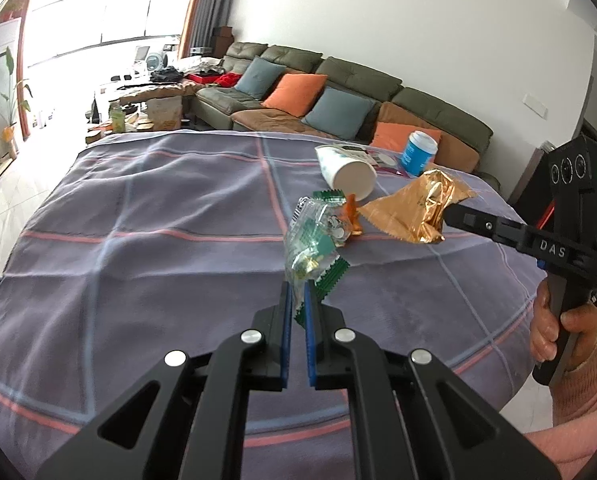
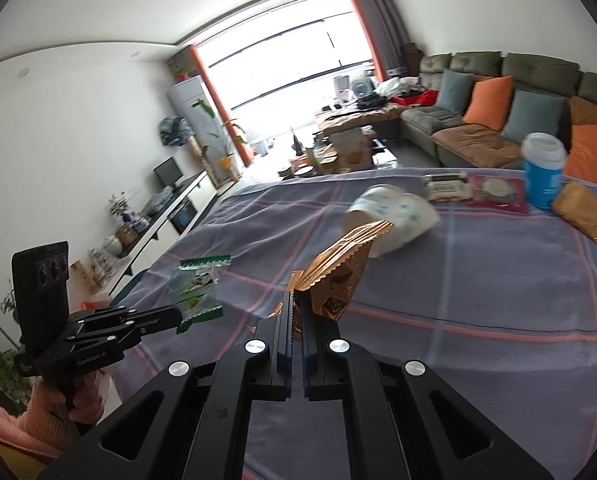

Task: Collect trash
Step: 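Carry both wrappers over the teal bin with both tools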

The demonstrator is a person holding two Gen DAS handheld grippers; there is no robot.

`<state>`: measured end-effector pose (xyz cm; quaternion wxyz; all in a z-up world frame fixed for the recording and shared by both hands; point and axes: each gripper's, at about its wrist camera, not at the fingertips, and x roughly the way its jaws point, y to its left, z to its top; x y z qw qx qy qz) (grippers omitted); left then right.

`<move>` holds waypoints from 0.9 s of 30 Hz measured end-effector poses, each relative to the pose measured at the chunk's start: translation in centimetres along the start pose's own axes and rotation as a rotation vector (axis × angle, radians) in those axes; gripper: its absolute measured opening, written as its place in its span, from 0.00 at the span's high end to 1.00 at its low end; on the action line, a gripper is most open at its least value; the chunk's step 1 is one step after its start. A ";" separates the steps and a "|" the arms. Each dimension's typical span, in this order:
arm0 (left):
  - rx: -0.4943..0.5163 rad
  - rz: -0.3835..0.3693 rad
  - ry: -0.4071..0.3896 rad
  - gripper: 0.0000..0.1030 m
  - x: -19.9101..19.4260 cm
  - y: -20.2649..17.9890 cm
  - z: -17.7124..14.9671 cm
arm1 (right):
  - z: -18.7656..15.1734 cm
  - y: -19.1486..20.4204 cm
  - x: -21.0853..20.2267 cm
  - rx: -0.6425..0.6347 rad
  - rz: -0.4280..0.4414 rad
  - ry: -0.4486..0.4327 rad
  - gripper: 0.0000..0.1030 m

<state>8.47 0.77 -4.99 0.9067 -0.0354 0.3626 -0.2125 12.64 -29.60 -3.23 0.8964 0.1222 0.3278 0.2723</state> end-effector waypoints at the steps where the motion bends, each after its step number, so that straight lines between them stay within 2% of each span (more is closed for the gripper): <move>1: -0.006 0.007 -0.003 0.93 -0.3 0.3 -0.1 | 0.0 0.3 0.3 -0.005 0.008 0.004 0.96; 13: -0.075 0.085 -0.037 0.93 -3.5 3.4 -1.2 | 0.0 5.6 4.3 -0.094 0.129 0.059 0.96; 27: -0.169 0.180 -0.078 0.93 -6.9 7.6 -2.3 | 0.1 9.9 7.5 -0.171 0.235 0.105 0.96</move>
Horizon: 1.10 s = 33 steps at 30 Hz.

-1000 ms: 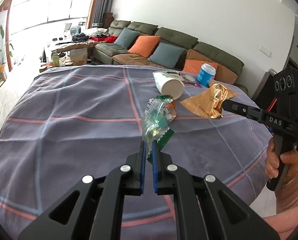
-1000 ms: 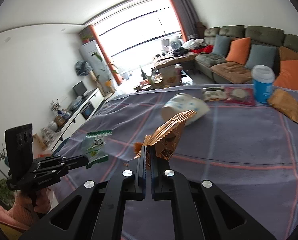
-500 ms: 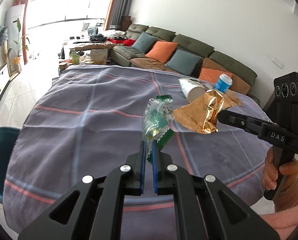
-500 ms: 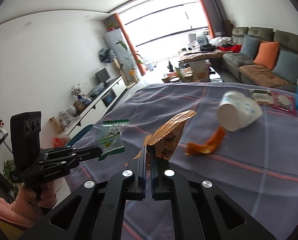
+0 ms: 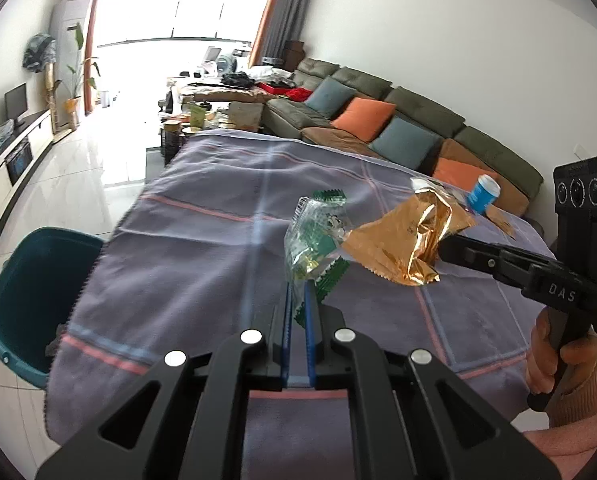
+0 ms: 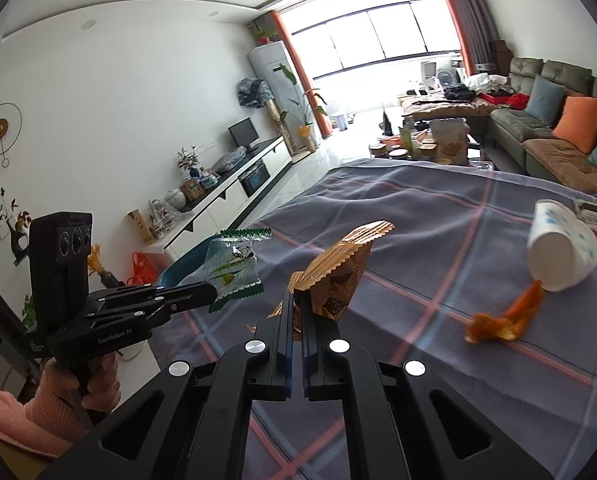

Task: Collect trash
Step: 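Carry both wrappers over the teal bin with both tools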

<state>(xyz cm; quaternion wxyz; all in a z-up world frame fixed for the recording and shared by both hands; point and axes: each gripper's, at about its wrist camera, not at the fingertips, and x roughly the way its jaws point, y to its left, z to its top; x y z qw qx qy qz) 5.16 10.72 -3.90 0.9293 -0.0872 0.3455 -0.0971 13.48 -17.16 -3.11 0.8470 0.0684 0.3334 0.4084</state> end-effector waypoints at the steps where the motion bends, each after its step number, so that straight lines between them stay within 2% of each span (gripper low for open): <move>1: -0.006 0.005 -0.003 0.93 -0.2 0.3 0.0 | 0.0 0.2 0.3 -0.003 0.006 0.003 0.96; 12: -0.085 0.082 -0.033 0.93 -2.0 4.1 -0.1 | 1.2 3.0 3.6 -0.064 0.087 0.035 0.96; 33: -0.154 0.186 -0.077 0.93 -4.9 8.5 -0.6 | 2.6 6.6 7.8 -0.140 0.184 0.083 0.96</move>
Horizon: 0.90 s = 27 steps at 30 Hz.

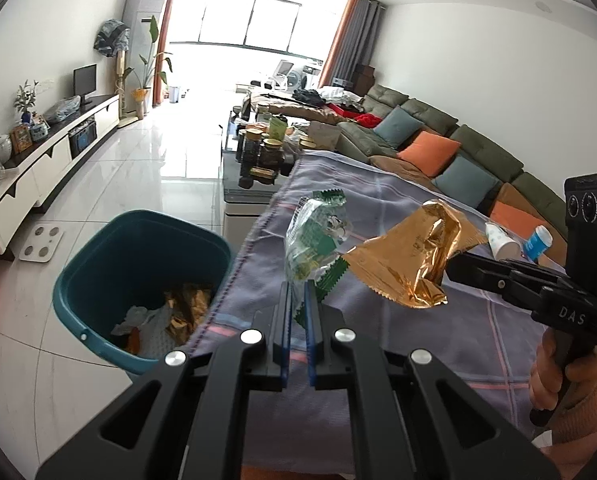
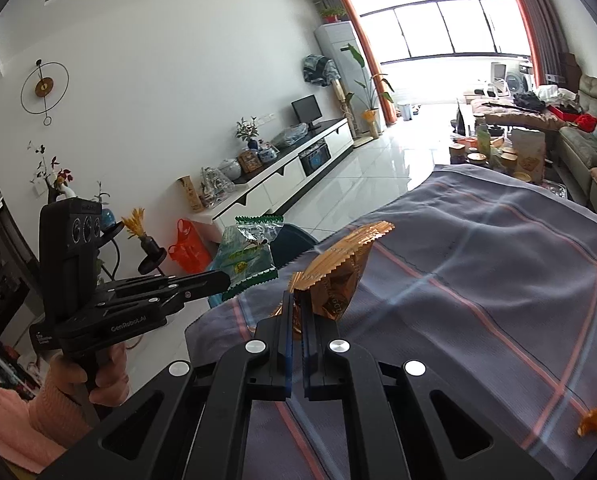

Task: Collect trash
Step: 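Carry both wrappers over the teal bin with both tools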

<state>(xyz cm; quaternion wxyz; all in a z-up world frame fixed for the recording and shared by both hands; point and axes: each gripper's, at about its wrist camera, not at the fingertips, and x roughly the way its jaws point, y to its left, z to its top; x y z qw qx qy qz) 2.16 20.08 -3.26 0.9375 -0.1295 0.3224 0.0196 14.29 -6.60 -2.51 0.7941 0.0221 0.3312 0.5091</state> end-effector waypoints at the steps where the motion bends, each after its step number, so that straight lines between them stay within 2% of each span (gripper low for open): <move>1: -0.002 0.004 -0.002 0.93 0.0 0.1 0.0 | 0.0 0.1 0.2 -0.002 0.003 0.001 0.96; 27: -0.083 0.136 -0.039 0.93 -0.9 5.0 0.8 | 2.1 3.3 6.2 -0.048 0.102 0.075 0.96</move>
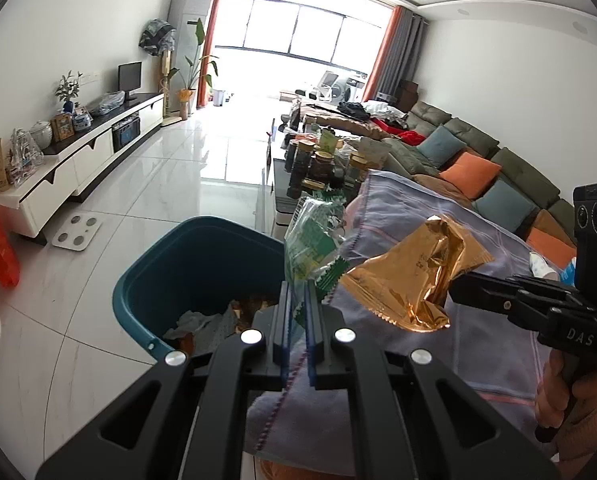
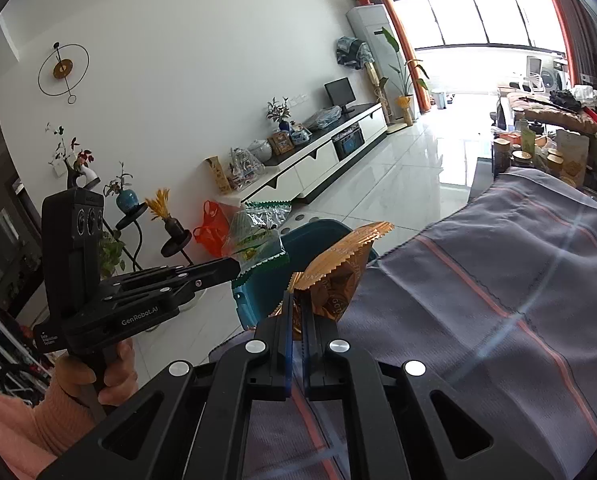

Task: Collect trash
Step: 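Carry both wrappers over the teal bin with both tools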

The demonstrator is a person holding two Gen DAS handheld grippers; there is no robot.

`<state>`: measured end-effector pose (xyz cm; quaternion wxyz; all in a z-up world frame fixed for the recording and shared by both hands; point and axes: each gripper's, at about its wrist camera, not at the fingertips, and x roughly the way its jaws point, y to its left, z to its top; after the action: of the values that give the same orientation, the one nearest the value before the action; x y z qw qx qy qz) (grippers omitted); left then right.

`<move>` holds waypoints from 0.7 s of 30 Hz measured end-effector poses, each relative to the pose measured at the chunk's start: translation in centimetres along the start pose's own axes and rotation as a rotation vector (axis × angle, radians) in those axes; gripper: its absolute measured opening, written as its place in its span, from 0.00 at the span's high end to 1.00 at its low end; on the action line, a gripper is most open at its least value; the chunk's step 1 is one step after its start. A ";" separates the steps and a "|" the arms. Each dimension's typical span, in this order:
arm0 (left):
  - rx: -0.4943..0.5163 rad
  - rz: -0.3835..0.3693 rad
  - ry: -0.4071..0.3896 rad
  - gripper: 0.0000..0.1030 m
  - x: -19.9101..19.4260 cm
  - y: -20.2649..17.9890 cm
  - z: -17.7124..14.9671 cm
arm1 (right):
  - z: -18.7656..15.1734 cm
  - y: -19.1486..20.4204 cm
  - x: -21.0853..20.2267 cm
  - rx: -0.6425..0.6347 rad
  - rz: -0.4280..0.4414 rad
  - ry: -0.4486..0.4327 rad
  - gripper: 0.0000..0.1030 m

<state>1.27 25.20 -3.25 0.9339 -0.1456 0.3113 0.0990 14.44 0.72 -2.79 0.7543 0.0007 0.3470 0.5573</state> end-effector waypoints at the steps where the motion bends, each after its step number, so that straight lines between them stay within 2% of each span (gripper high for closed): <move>1: -0.002 0.003 0.000 0.92 0.0 0.1 0.0 | 0.0 0.1 0.2 -0.003 0.001 0.003 0.96; 21: -0.055 0.081 0.022 0.93 1.4 3.0 -0.2 | 1.1 1.0 4.8 -0.051 -0.006 0.092 0.96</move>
<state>1.47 28.08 -4.88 0.9212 -0.1597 0.3243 0.1437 14.84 5.58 -4.05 0.7388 -0.0454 0.3670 0.5634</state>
